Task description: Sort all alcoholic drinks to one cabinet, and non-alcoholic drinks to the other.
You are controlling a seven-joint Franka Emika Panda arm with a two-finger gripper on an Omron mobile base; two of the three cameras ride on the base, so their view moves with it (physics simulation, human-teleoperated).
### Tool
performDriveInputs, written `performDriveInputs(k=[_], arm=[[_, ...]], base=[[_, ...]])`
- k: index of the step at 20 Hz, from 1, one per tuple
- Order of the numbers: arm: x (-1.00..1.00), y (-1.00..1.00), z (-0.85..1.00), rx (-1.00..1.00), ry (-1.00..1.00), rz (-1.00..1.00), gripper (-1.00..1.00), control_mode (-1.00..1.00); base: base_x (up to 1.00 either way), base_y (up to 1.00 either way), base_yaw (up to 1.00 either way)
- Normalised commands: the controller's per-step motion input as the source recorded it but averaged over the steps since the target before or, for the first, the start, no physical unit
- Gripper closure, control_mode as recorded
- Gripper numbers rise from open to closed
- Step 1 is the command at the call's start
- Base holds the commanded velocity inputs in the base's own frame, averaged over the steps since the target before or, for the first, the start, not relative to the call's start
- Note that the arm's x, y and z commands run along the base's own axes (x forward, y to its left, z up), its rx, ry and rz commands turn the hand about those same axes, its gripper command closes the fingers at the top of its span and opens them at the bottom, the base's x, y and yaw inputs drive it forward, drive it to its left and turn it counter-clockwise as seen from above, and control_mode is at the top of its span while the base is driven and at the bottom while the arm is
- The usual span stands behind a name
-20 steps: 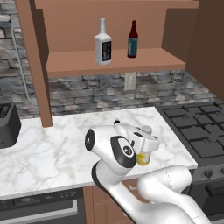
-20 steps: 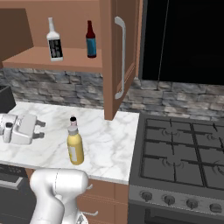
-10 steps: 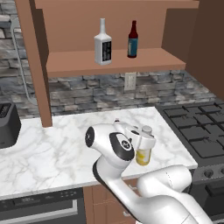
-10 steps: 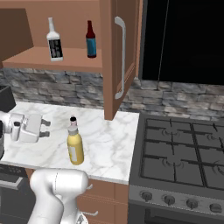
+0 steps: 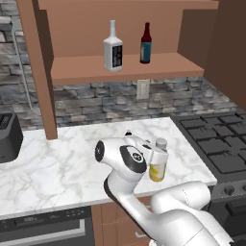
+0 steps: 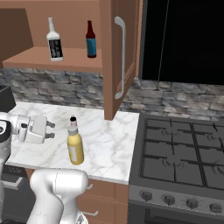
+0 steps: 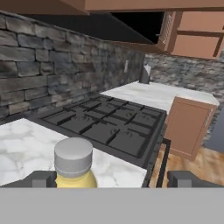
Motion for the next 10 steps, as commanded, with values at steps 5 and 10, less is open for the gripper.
performDriveInputs(k=[5, 10], arm=[[0.15, -0.04, -0.24, 0.0, 0.0, 0.0, -1.0, -1.0], [0.18, -0.03, -0.2, 0.0, 0.0, 0.0, -1.0, -1.0]], base=[[0.0, 0.0, 0.0], [0.0, 0.0, 0.0]])
